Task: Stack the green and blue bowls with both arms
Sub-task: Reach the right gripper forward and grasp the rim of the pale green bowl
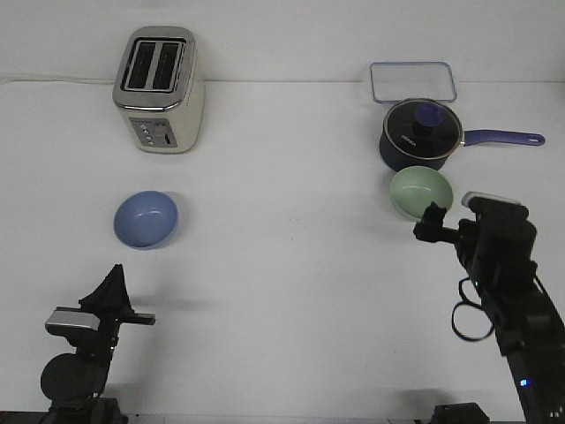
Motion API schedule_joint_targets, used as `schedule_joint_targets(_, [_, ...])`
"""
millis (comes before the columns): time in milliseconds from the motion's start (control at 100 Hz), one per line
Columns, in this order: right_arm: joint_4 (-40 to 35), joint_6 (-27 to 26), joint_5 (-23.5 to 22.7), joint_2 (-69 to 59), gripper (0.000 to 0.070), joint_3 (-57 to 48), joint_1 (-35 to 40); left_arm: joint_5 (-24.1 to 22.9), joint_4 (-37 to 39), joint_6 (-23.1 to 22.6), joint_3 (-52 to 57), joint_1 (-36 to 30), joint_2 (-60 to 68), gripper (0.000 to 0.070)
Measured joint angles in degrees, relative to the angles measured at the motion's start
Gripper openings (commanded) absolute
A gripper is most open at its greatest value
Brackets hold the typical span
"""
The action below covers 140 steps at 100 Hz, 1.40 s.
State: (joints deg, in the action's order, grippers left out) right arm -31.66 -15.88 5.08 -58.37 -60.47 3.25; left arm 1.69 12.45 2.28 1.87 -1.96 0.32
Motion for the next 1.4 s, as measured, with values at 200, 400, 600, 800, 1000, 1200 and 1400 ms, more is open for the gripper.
schedule_joint_targets(200, [-2.62, 1.53, -5.46, -16.79, 0.0579, -10.16, -5.92, 0.0, 0.0, 0.0, 0.0, 0.0, -0.02, 0.0015])
schedule_joint_targets(400, [-4.57, 3.08, -6.54, -31.19, 0.0579, -17.0, -9.99, 0.0, 0.0, 0.0, 0.0, 0.0, 0.0, 0.0015])
schedule_joint_targets(600, [-3.69, 4.63, -6.91, -40.57, 0.0579, -19.43, -11.13, 0.0, 0.0, 0.0, 0.0, 0.0, -0.02, 0.0015])
schedule_joint_targets(800, [-0.7, 5.16, -8.46, -45.59, 0.0578, -19.45, -11.58, 0.0, 0.0, 0.0, 0.0, 0.0, -0.02, 0.0015])
schedule_joint_targets(1000, [0.35, 5.16, -9.49, -48.52, 0.0377, -19.52, -11.91, 0.0, 0.0, 0.0, 0.0, 0.0, 0.0, 0.0015])
schedule_joint_targets(1200, [0.26, 5.18, -9.64, -49.18, 0.0, -19.61, -11.98, 0.0, 0.0, 0.0, 0.0, 0.0, 0.0, 0.0015])
schedule_joint_targets(1400, [-0.87, 5.42, -10.95, -47.91, 0.0, -20.39, -12.33, 0.0, 0.02, 0.0, 0.0, 0.0, -0.02, 0.0015])
